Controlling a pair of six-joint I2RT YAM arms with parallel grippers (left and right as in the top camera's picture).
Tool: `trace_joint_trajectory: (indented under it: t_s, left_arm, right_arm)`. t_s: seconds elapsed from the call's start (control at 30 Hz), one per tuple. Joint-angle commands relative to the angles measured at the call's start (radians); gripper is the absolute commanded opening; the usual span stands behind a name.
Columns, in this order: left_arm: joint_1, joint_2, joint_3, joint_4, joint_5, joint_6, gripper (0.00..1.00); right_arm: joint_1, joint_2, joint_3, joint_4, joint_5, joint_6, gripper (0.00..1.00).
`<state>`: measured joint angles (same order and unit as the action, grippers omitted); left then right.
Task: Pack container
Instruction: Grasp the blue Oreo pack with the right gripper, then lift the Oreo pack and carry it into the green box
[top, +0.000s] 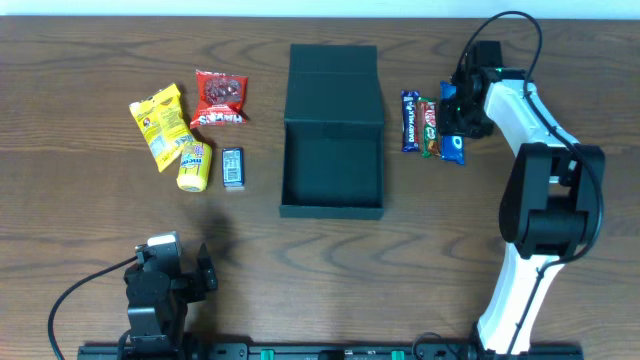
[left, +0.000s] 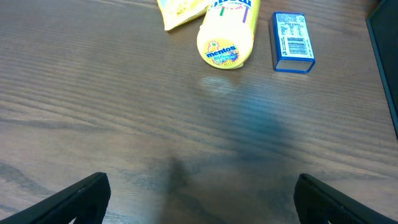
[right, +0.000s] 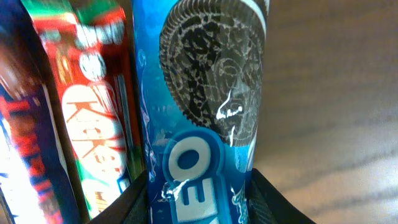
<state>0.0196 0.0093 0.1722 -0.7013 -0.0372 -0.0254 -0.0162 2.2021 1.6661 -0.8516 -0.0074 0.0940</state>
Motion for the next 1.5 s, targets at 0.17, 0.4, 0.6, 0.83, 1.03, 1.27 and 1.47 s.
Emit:
trace_joint_trajectory:
  t_s: [0.17,0.4,0.6,0.83,1.03,1.27,1.47]
  left_arm:
    - [0.004,-0.005,-0.012,-0.006,-0.007,0.003,0.95]
    - [0.004,-0.005,-0.012,-0.006,-0.007,0.003,0.95]
    - [0.004,-0.005,-0.012,-0.006,-0.007,0.003,0.95]
    - [0.004,-0.005,-0.012,-0.006,-0.007,0.003,0.95]
    - [0.004,-0.005,-0.012,-0.006,-0.007,0.003,0.95]
    - [0.004,-0.005,-0.012,-0.006,-0.007,0.003,0.95]
    - [0.004,-0.005,-0.012,-0.006,-0.007,0.003,0.95]
  right_arm:
    - [0.004,-0.031,0.361,-0.27,-0.001,-0.043,0.06]
    - [0.093,-0.233,0.502,-0.381,-0.377,-0.338,0.02]
    - [0.301,-0.269,0.478,-0.476,-0.314,-0.704,0.01]
    - [0.464,-0.264,0.283,-0.381,-0.149,-0.806,0.02]
    - [0.554,-0.264,0.067,-0.173,0.039,-0.807,0.02]
    - [0.566,-0.264,-0.103,0.011,0.074,-0.805,0.02]
    - [0.568,-0.264,-0.183,0.11,0.042,-0.843,0.02]
